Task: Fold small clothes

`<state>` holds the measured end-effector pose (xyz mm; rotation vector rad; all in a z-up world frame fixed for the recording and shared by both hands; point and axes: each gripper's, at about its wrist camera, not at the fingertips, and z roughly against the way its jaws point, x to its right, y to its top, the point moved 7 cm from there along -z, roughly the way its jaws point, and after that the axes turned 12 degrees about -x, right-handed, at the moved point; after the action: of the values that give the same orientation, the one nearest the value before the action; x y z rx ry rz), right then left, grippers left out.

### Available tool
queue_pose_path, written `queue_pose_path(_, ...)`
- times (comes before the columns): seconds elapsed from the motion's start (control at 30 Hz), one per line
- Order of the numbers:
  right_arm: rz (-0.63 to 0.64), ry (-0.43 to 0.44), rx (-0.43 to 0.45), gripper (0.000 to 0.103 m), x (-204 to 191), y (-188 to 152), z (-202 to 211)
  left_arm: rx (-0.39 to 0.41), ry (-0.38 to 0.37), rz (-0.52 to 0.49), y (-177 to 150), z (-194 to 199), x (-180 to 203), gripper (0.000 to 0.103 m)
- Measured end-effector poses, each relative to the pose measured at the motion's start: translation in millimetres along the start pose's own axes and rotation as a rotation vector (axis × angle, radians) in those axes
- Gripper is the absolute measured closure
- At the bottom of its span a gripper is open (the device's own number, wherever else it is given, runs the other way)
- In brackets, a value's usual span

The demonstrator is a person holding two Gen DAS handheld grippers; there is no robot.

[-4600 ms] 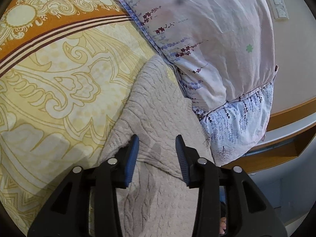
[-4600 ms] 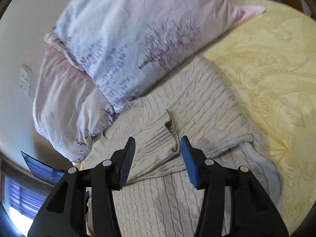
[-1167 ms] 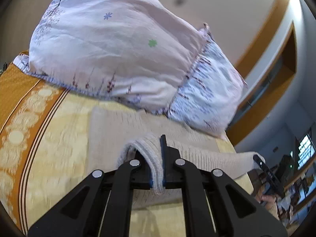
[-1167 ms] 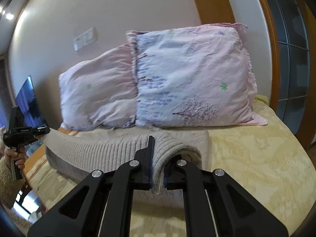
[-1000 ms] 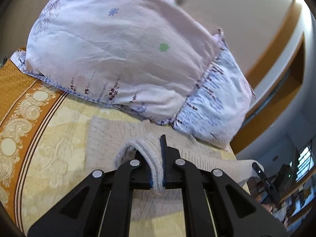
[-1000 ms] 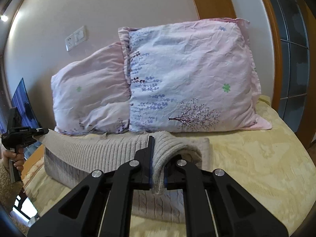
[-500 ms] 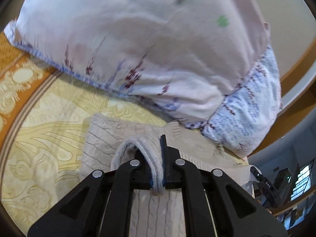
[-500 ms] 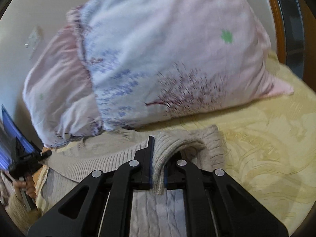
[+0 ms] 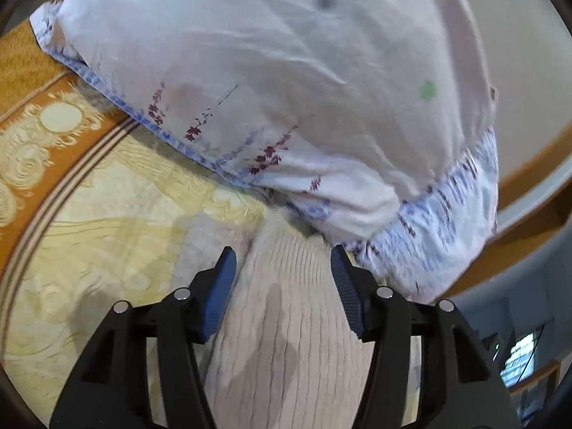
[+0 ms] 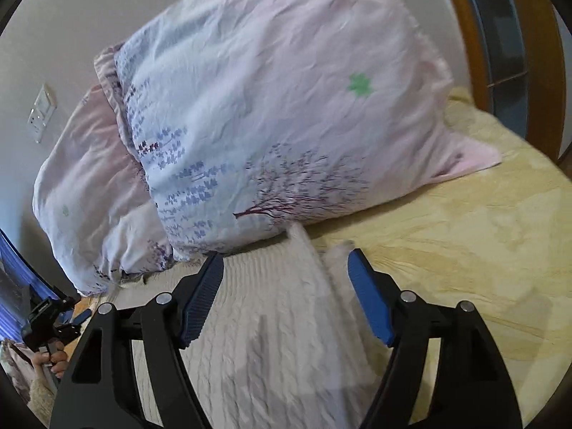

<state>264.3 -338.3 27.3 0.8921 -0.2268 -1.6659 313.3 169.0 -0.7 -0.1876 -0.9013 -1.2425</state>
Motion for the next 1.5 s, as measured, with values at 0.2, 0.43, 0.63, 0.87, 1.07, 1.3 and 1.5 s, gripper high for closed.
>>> queue_pose_path(0.2, 0.022, -0.013, -0.104, 0.056, 17, -32, 3, -0.090, 0.060, -0.107, -39, 10, -3, 0.050)
queue_pose_path(0.43, 0.061, -0.048, -0.183, 0.066, 20, -57, -9, -0.121, 0.135, -0.148, -61, 6, -16, 0.050)
queue_pose_path(0.63, 0.078, -0.042, -0.207, 0.085, 20, -65, -12, -0.138, 0.158, -0.170, -70, -1, -17, 0.061)
queue_pose_path(0.87, 0.091, -0.039, -0.192, 0.091, 16, -68, -10, -0.166, 0.145, -0.167, -77, -6, -20, 0.095)
queue_pose_path(1.07, 0.070, -0.019, -0.143, 0.092, 11, -64, 10, -0.164, 0.121, -0.169, -76, 4, -19, 0.096)
queue_pose_path(1.3, 0.042, -0.062, -0.178, 0.092, 20, -81, 9, -0.180, 0.111, -0.176, -84, 10, -27, 0.096)
queue_pose_path(1.5, 0.038, -0.139, -0.206, 0.092, 27, -90, -6, -0.181, 0.131, -0.172, -86, 4, -32, 0.094)
